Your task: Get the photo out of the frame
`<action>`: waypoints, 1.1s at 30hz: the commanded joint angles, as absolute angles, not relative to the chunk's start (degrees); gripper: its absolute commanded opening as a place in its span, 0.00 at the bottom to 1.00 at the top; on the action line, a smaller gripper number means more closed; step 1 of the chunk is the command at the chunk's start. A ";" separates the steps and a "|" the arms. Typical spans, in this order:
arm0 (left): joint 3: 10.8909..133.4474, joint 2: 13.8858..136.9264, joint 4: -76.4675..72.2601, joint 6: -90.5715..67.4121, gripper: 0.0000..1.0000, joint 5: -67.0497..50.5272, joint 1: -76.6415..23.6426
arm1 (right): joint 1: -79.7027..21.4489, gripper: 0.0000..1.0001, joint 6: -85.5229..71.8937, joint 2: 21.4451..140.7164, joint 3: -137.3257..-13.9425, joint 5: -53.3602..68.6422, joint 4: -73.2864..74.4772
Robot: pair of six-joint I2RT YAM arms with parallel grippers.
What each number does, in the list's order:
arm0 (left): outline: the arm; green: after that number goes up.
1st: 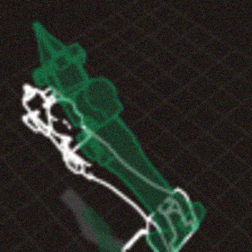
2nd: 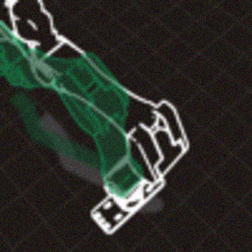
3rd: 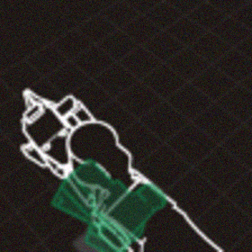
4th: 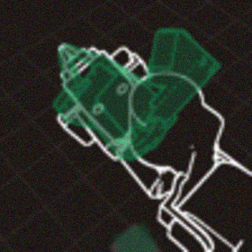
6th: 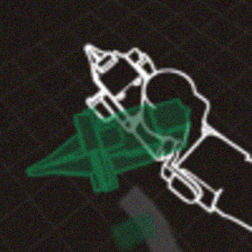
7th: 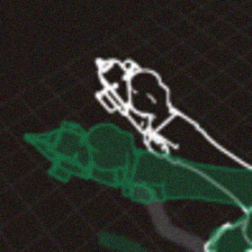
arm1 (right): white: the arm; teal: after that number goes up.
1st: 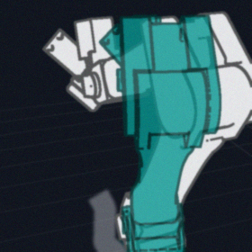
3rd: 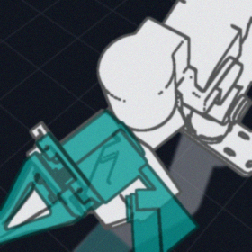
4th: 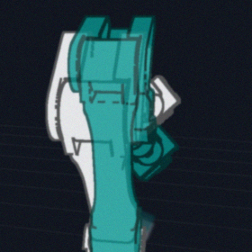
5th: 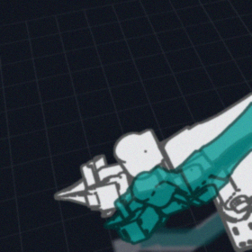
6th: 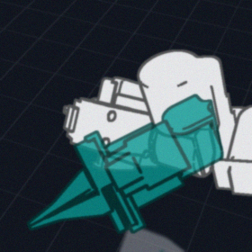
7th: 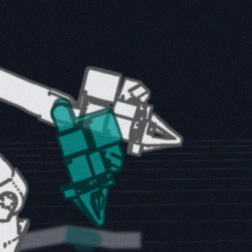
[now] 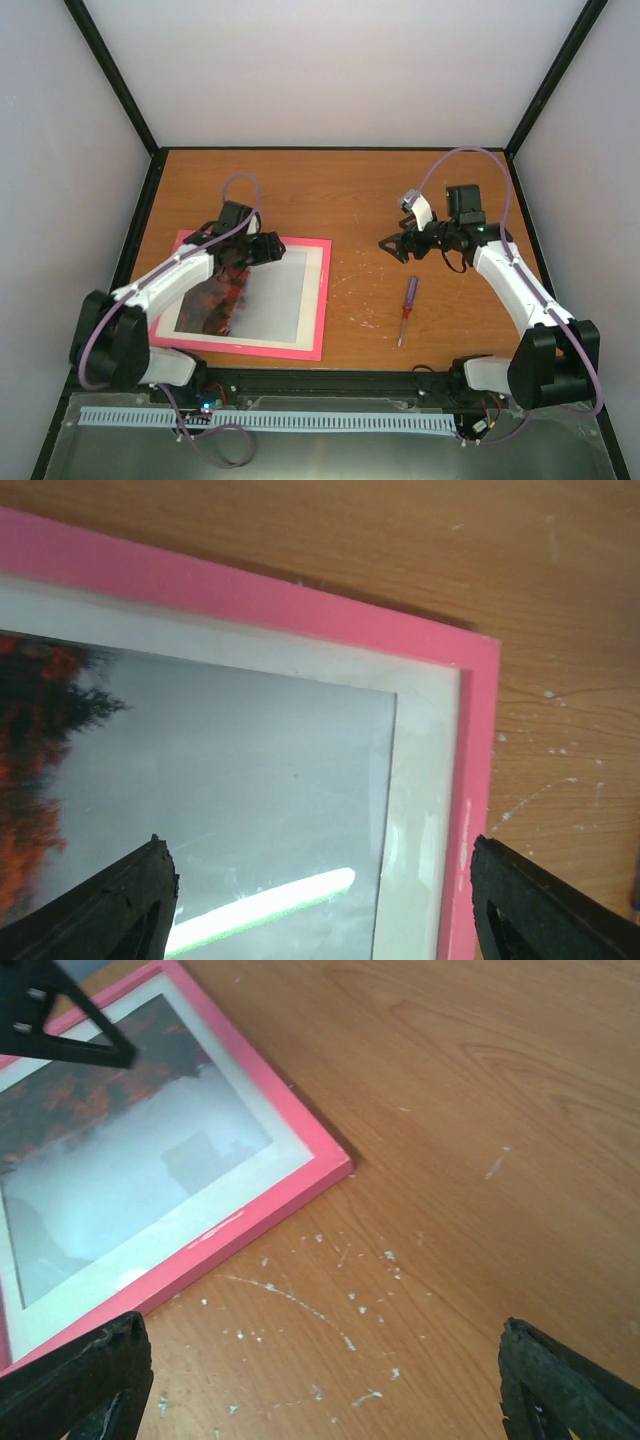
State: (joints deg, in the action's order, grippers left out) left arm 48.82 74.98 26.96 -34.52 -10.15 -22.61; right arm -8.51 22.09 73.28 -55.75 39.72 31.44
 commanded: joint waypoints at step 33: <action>70.64 111.24 17.17 -55.69 0.68 -4.66 -11.94 | -11.78 0.92 24.67 70.97 -50.98 41.93 29.89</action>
State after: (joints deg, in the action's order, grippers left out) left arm 66.48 107.22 17.98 -58.81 -5.37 -12.38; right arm -11.07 24.21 70.87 -51.57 42.37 31.00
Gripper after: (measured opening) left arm 0.717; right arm 0.921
